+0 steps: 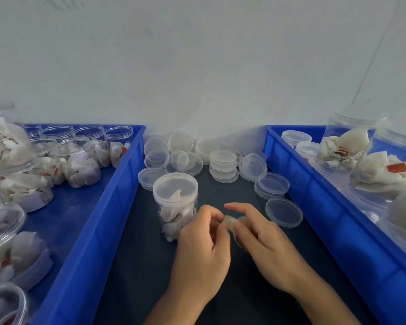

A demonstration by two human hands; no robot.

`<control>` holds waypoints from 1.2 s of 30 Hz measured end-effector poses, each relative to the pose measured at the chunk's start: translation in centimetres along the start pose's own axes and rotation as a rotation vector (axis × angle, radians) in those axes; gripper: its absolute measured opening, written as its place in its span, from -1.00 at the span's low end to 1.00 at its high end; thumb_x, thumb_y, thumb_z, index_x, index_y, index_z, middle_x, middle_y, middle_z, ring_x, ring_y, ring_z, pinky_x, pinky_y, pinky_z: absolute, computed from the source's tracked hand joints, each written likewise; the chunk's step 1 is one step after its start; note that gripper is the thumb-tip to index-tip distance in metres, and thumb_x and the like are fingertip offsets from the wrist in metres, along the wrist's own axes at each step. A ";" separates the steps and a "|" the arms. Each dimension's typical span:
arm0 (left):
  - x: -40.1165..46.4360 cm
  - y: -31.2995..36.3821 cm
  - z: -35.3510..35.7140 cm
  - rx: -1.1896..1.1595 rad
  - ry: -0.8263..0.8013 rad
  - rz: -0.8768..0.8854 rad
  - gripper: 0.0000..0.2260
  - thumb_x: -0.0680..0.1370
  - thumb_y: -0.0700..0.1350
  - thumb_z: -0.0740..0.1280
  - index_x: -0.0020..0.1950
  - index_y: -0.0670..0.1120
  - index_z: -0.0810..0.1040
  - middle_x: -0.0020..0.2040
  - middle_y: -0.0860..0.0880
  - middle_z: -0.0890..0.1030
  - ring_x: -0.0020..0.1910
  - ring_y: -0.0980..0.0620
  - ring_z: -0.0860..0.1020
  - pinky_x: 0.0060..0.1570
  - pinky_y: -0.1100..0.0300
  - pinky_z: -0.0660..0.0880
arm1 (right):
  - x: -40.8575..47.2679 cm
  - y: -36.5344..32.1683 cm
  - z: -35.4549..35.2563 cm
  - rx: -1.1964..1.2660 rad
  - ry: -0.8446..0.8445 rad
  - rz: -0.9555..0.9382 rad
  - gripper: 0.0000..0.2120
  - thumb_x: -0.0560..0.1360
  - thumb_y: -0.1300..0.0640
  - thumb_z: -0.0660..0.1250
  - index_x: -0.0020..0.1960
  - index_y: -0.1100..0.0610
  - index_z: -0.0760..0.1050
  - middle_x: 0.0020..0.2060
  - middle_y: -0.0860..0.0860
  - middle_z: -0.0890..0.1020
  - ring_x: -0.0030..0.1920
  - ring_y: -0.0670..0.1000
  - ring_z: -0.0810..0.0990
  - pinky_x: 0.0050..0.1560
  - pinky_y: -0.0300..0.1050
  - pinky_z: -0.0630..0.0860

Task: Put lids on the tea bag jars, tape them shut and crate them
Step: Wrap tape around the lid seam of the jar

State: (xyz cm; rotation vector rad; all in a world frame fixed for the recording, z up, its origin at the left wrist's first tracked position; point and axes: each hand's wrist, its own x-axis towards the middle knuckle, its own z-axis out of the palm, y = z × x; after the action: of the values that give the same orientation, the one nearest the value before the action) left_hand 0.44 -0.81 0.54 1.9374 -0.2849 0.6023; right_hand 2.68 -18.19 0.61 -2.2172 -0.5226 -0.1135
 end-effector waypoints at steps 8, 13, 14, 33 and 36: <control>1.9 -0.8 -3.4 0.330 0.619 0.367 -0.68 0.54 -0.08 0.41 0.21 -0.24 0.58 0.19 -0.22 0.57 0.22 -0.12 0.49 0.30 0.12 0.31 | 0.7 -0.7 1.6 -0.630 0.003 -0.073 -0.53 0.70 -0.21 0.07 0.58 -0.19 0.15 0.19 -0.19 0.64 0.27 -0.08 0.52 0.03 0.03 0.52; 3.3 -3.3 -4.5 0.192 0.286 0.007 -0.40 0.50 0.27 0.44 0.44 -0.02 0.51 0.43 -0.09 0.43 0.45 -0.01 0.40 0.38 0.06 0.42 | 1.7 -2.1 2.6 -0.795 -0.126 -0.121 -0.59 0.71 -0.14 0.09 0.50 -0.02 0.24 0.06 -0.05 0.68 0.14 0.08 0.57 0.00 0.11 0.52; 3.3 -3.7 -4.5 0.148 0.234 -0.020 -0.41 0.50 0.30 0.48 0.40 0.02 0.51 0.37 -0.01 0.48 0.38 0.10 0.45 0.32 0.09 0.49 | 1.9 -2.5 2.8 -0.804 -0.145 -0.119 -0.61 0.71 -0.13 0.10 0.47 0.00 0.27 0.05 -0.02 0.68 0.11 0.09 0.58 0.00 0.12 0.52; 4.1 -4.5 -3.1 0.083 0.282 -0.132 -0.45 0.35 0.12 0.65 0.17 0.24 0.39 0.11 0.13 0.53 0.03 0.27 0.52 -0.13 0.24 0.44 | 5.7 -7.1 1.2 -0.059 -0.170 0.039 -0.26 0.56 -0.04 0.15 0.67 -0.29 -0.05 0.64 -0.08 0.24 0.57 0.07 0.33 0.54 0.20 0.30; 4.1 -3.8 -2.8 0.058 0.299 -0.132 -0.52 0.37 0.06 0.60 0.12 0.24 0.39 0.05 0.10 0.56 -0.03 0.13 0.57 -0.18 0.12 0.47 | 5.7 -8.5 1.3 -0.089 -0.139 -0.004 -0.43 0.60 -0.13 0.25 0.58 -0.24 0.22 0.48 -0.04 0.36 0.37 0.11 0.49 0.43 0.17 0.45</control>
State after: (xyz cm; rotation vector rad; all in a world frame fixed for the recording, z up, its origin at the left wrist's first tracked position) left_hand 4.85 3.59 0.68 1.8732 0.0495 0.8071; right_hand 4.34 -10.56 7.33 -2.3224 -0.6090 0.0157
